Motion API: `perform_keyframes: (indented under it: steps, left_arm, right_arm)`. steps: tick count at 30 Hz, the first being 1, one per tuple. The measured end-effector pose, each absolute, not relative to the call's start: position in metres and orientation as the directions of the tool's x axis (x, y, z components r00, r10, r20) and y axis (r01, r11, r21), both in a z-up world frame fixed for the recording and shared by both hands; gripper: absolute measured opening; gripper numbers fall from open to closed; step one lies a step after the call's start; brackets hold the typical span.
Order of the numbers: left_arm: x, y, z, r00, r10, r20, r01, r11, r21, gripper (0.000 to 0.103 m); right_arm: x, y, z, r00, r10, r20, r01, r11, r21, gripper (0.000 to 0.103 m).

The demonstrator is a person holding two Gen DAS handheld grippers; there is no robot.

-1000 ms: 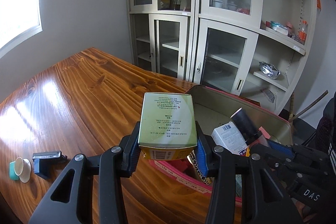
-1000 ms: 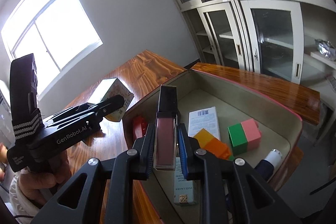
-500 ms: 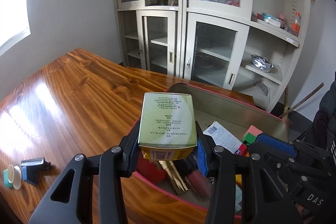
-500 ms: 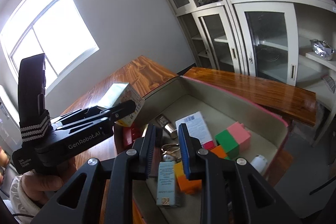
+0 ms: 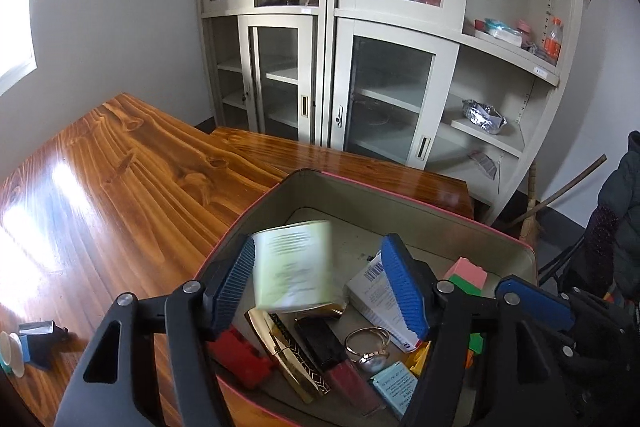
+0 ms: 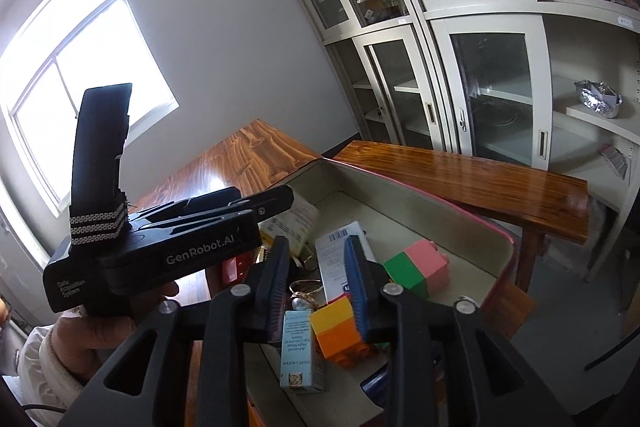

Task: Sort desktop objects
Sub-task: 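Carry the box and lip gloss over the pink tin and open both tools, then withdraw both tools from the tin back over the table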

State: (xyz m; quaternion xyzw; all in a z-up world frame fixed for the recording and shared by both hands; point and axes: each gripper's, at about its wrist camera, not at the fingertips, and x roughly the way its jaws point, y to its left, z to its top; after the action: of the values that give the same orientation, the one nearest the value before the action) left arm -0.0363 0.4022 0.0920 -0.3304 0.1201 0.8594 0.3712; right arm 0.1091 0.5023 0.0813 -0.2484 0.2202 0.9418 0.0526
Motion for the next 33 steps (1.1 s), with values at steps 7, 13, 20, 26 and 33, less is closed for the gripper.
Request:
perform_keyframes:
  steps: [7,13,20,26,33]
  left_arm:
    - [-0.039,0.386,0.090,-0.531,0.531,-0.660,-0.679,-0.733,-0.043,0.070]
    - [-0.039,0.368,0.092,-0.555,0.515,-0.653,-0.656,-0.754,-0.037,0.070]
    - [-0.039,0.348,0.095,-0.577,0.497,-0.648,-0.620,-0.783,-0.047,0.070]
    - [-0.038,0.326,0.097,-0.601,0.468,-0.647,-0.584,-0.810,-0.044,0.070]
    - [-0.041,0.284,0.103,-0.639,0.443,-0.629,-0.522,-0.850,-0.068,0.070]
  right_arm:
    - [0.108,0.500,0.079,-0.870,-0.015,-0.493,-0.208,-0.895,0.395,0.041]
    - [0.108,0.495,0.078,-0.870,-0.028,-0.493,-0.200,-0.893,0.403,0.049]
    - [0.109,0.482,0.082,-0.876,-0.035,-0.481,-0.178,-0.903,0.391,0.069]
    - [0.109,0.465,0.087,-0.880,-0.057,-0.471,-0.144,-0.914,0.380,0.077]
    - [0.104,0.434,0.093,-0.879,-0.098,-0.466,-0.086,-0.930,0.357,0.079]
